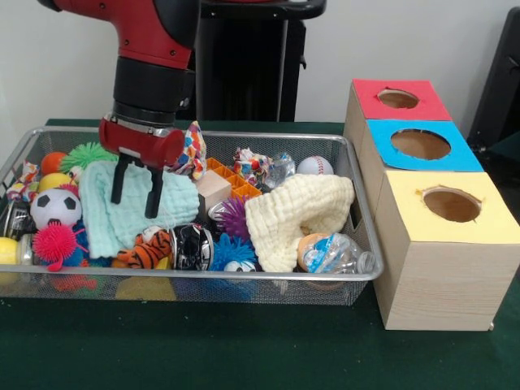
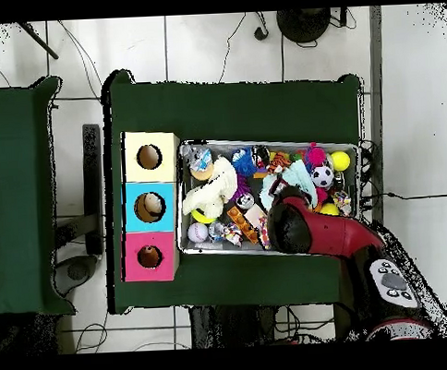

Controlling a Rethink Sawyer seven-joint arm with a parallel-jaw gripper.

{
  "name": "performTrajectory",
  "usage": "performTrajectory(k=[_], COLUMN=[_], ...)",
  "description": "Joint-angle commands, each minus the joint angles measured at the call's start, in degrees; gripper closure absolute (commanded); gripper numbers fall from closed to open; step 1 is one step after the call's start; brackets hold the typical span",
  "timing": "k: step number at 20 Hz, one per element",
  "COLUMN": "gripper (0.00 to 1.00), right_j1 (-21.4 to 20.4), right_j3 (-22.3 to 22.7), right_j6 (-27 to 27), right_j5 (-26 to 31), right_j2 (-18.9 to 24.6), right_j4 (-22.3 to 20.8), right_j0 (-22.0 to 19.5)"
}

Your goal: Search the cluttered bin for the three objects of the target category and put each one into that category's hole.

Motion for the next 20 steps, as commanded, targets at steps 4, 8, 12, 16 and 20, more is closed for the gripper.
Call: performTrajectory(k=[4, 8, 12, 16, 20], gripper=[0.00, 0.00, 0.00, 0.00, 0.00], right_j1=[-0.92, 0.09, 1.31, 2.15, 2.58], right_j3=[-3.29, -4.89, -6.10, -6.74, -6.73], right_j6=[-0.20, -0.26, 0.70, 1.92, 2.46], right_j5=[2.01, 2.24, 0.90, -0.89, -1.33], right_j2=[8.76, 10.44, 10.04, 9.18, 9.36], right_j4=[-3.20, -2.73, -2.28, -1.89, -1.79], right_j0=[-2.82, -3.51, -2.73, -1.89, -2.00])
